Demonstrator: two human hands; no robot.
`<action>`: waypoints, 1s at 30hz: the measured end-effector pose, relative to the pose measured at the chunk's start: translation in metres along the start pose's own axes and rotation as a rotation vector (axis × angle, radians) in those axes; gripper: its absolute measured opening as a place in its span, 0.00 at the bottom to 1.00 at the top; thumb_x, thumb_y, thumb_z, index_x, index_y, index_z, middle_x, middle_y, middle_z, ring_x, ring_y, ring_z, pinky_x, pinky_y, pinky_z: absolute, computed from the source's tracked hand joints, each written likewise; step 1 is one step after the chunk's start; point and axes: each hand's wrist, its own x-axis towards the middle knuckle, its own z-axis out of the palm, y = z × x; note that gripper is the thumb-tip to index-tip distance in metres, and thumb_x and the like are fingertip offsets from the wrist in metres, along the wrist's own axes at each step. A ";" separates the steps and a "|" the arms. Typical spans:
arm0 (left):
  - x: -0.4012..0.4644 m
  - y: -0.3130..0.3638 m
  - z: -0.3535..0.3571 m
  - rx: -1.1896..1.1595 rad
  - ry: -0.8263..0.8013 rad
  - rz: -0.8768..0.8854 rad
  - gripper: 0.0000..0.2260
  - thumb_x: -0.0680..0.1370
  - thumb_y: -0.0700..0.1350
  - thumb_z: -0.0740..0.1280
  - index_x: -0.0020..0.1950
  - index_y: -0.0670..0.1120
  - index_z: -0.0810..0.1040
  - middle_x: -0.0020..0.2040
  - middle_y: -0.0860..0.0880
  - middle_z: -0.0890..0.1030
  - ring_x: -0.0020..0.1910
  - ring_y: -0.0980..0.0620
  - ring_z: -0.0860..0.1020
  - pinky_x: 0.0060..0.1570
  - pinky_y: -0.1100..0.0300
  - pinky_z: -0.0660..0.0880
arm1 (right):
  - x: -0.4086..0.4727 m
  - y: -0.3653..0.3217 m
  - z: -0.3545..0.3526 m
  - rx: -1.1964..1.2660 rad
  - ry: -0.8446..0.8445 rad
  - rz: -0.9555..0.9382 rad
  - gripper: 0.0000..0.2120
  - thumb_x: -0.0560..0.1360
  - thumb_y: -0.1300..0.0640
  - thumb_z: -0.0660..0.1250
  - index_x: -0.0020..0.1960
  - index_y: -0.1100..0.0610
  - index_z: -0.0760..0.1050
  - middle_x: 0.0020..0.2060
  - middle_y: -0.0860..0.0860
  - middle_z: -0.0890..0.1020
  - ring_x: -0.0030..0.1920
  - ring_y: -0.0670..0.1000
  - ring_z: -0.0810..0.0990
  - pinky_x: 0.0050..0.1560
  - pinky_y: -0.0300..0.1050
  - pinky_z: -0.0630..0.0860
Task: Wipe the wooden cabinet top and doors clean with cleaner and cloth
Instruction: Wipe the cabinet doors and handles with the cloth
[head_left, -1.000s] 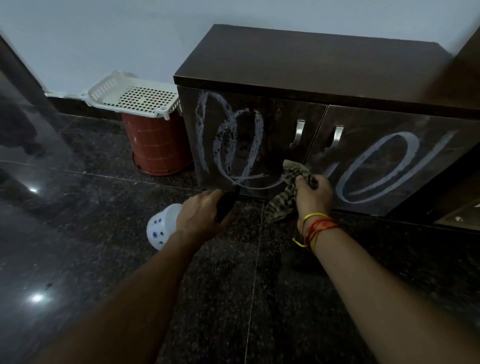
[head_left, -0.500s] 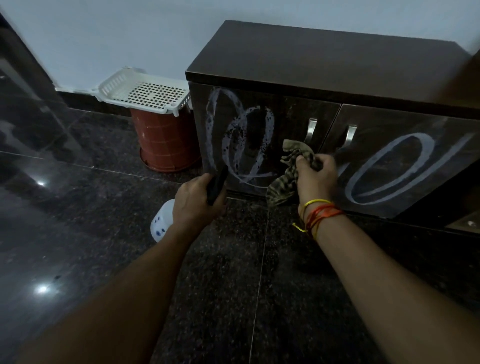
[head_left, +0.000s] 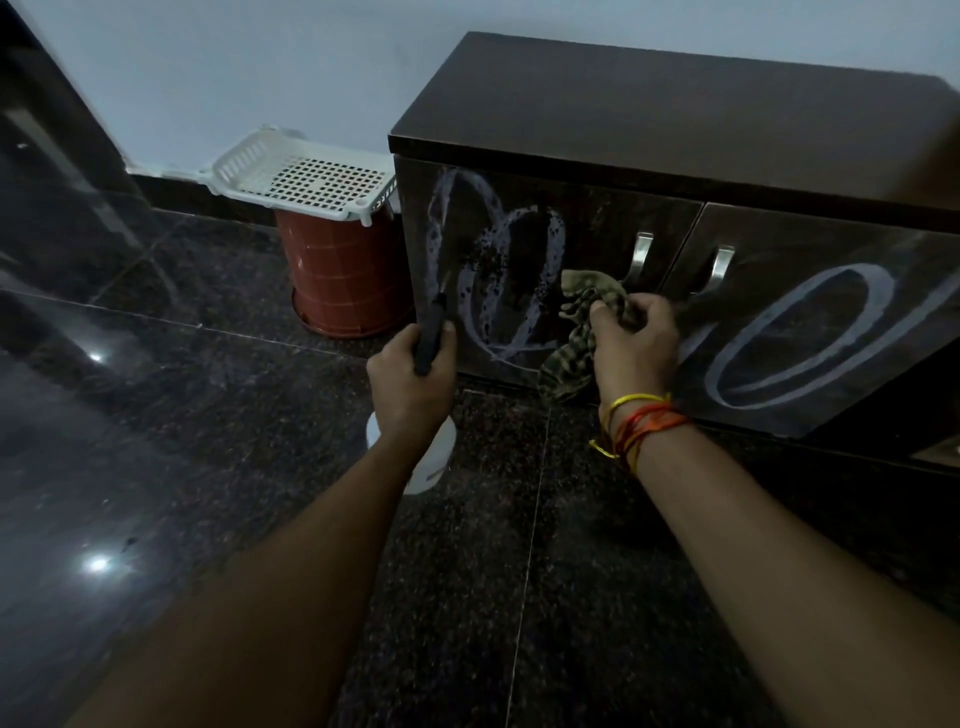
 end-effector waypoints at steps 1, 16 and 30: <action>0.000 0.000 0.001 -0.011 0.019 -0.030 0.19 0.79 0.54 0.66 0.30 0.52 0.68 0.25 0.53 0.66 0.23 0.56 0.65 0.23 0.66 0.60 | 0.000 0.001 0.000 -0.006 0.000 0.000 0.13 0.72 0.53 0.69 0.55 0.55 0.74 0.55 0.57 0.77 0.51 0.54 0.77 0.51 0.45 0.76; -0.063 -0.037 0.015 -0.057 0.023 -0.425 0.16 0.78 0.54 0.67 0.32 0.49 0.74 0.27 0.49 0.74 0.26 0.52 0.72 0.30 0.57 0.69 | -0.005 0.020 -0.009 -0.106 -0.023 -0.038 0.15 0.74 0.54 0.67 0.59 0.56 0.72 0.57 0.58 0.75 0.55 0.56 0.76 0.59 0.52 0.74; -0.017 -0.024 0.049 -0.168 0.119 -0.252 0.16 0.80 0.52 0.67 0.35 0.46 0.74 0.27 0.46 0.70 0.25 0.50 0.68 0.27 0.50 0.68 | 0.075 0.007 0.054 -0.698 0.041 -1.275 0.19 0.75 0.65 0.65 0.65 0.58 0.70 0.70 0.63 0.64 0.71 0.69 0.61 0.71 0.62 0.61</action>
